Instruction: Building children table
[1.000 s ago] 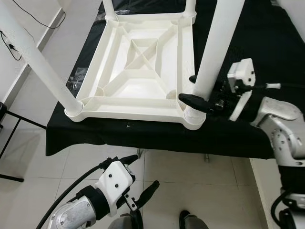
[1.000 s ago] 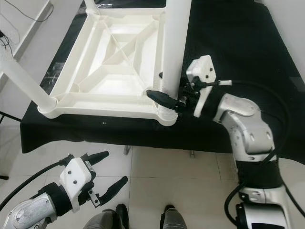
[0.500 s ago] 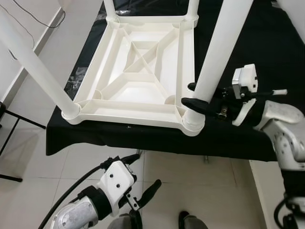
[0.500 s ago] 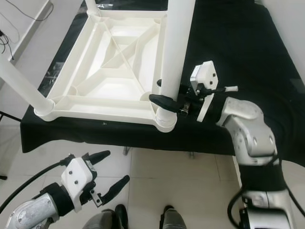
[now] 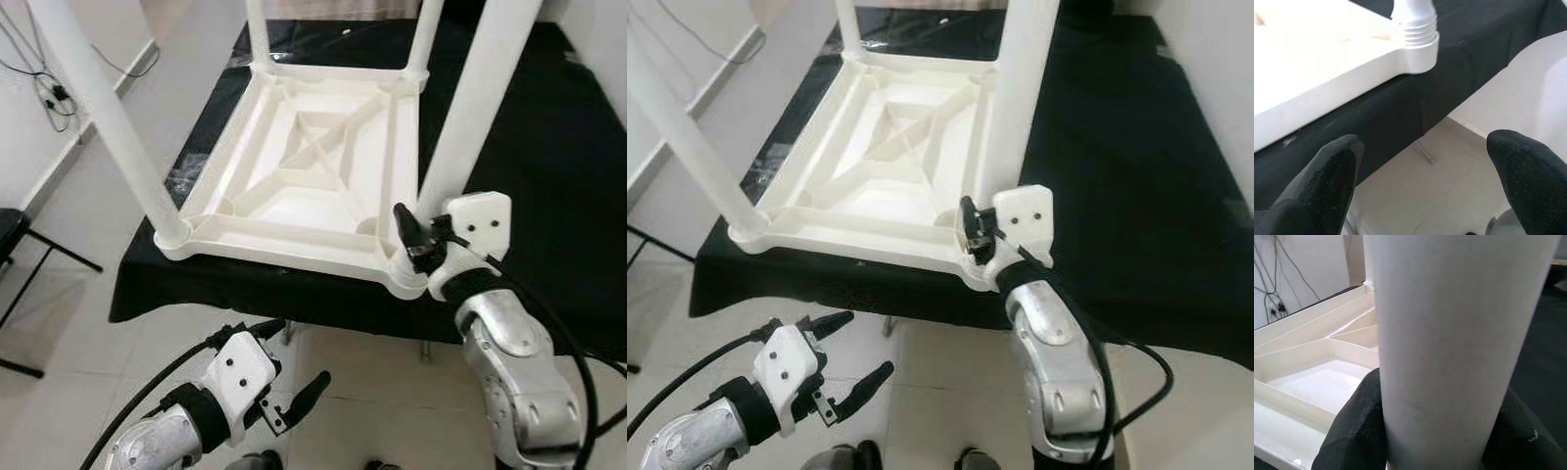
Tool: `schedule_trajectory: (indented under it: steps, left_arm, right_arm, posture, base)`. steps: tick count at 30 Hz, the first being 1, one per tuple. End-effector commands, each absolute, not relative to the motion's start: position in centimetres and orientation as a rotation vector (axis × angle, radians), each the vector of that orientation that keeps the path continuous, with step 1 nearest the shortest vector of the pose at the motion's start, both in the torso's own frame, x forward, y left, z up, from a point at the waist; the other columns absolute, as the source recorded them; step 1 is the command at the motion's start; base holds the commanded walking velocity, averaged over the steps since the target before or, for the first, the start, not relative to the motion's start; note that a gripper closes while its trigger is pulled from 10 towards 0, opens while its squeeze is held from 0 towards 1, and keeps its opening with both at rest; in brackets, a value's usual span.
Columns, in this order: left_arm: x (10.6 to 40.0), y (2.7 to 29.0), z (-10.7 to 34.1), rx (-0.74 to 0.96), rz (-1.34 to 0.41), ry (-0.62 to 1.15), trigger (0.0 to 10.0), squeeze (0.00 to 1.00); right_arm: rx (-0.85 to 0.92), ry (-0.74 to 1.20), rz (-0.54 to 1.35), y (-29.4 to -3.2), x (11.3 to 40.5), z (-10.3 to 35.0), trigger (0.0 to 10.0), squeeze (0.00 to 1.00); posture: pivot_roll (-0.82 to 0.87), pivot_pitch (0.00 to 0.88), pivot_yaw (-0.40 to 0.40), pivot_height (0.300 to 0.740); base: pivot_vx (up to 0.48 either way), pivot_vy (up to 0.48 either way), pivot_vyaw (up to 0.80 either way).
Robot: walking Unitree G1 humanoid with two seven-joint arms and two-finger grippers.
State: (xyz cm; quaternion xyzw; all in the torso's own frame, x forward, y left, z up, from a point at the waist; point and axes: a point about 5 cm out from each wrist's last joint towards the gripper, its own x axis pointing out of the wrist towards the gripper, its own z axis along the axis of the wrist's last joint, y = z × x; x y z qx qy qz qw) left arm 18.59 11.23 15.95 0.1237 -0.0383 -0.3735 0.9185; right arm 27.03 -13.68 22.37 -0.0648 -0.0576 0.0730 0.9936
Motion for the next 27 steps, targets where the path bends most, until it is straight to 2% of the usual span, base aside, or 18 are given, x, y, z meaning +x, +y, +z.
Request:
schedule_trajectory:
  steps: [1,2,3,5,6,8,10,12,13,18,20,23,26,27]
  left_arm:
    - [18.4,11.1,15.4,0.245,-0.773,-0.055,10.0,0.0]
    - [18.4,11.1,15.4,0.245,-0.773,-0.055,10.0,0.0]
    - [18.3,11.1,15.4,0.244,-0.771,-0.055,10.0,0.0]
    - [18.3,11.1,15.4,0.243,-0.77,-0.055,10.0,0.0]
    - [18.3,11.1,15.4,0.239,-0.771,-0.056,10.0,0.0]
    - [18.3,11.0,15.4,0.238,-0.772,-0.056,10.0,0.0]
    - [18.3,11.0,15.4,0.237,-0.772,-0.056,10.0,0.0]
    - [18.3,11.0,15.4,0.237,-0.772,-0.056,10.0,0.0]
    - [18.3,11.0,15.4,0.237,-0.772,-0.057,10.0,0.0]
    - [18.3,11.0,15.4,0.238,-0.771,-0.058,10.0,0.0]
    - [18.3,11.0,15.4,0.238,-0.771,-0.058,10.0,0.0]
    - [18.2,11.0,15.4,0.239,-0.771,-0.059,10.0,0.0]
    - [18.2,11.0,15.4,0.238,-0.773,-0.059,10.0,0.0]
    - [18.2,11.0,15.4,0.238,-0.773,-0.059,10.0,0.0]
  right_arm:
    - [-0.119,0.124,0.041,-14.9,27.6,18.4,10.0,0.0]
    - [-0.119,0.124,0.041,-14.9,27.6,18.4,10.0,0.0]
    - [-0.09,0.092,0.063,-14.6,27.8,19.0,10.0,1.0]
    - [-0.057,0.059,0.084,-14.5,28.2,19.6,10.0,1.0]
    - [0.019,-0.032,0.186,-14.8,29.3,21.0,10.0,1.0]
    - [0.048,-0.06,0.221,-14.8,29.6,21.5,10.0,1.0]
    - [0.048,-0.135,0.364,-15.1,30.2,23.3,10.0,1.0]
    - [0.04,-0.155,0.416,-15.2,30.3,24.0,10.0,1.0]
    - [-0.011,-0.178,0.583,-15.7,30.6,25.3,10.0,0.0]
    - [-0.101,-0.196,0.699,-16.5,30.9,26.2,10.0,0.0]
    - [-0.148,-0.198,0.811,-17.2,31.1,26.8,10.0,0.0]
    - [-0.158,-0.192,0.86,-17.4,31.2,27.0,10.0,0.0]
    - [-0.164,-0.168,1.024,-17.8,31.5,27.6,10.0,0.0]
    - [-0.164,-0.168,1.024,-17.8,31.5,27.6,10.0,0.0]
  posture:
    - [0.0,0.274,0.018,0.74]
    - [0.0,0.274,0.018,0.74]
    - [0.0,0.274,0.018,0.74]
    - [0.0,0.277,0.018,0.74]
    - [0.0,0.277,0.016,0.74]
    - [0.0,0.277,0.016,0.74]
    - [0.0,0.278,0.018,0.74]
    - [0.0,0.278,0.018,0.74]
    - [0.01,0.278,0.018,0.74]
    - [0.01,0.277,0.019,0.74]
    - [0.01,0.278,0.019,0.74]
    - [0.02,0.279,0.02,0.74]
    - [0.02,0.281,0.022,0.74]
    - [0.02,0.281,0.022,0.74]
  base:
    - [0.0,0.0,0.0]
    - [0.0,0.0,0.0]
    - [0.0,0.0,0.0]
    - [0.0,0.0,0.0]
    - [0.0,0.0,0.0]
    - [0.0,0.0,0.0]
    - [0.0,0.0,0.0]
    - [0.0,0.0,0.0]
    - [0.0,0.0,0.0]
    - [0.0,0.0,0.0]
    - [0.0,0.0,0.0]
    - [0.0,0.0,0.0]
    - [0.0,0.0,0.0]
    - [0.0,0.0,0.0]
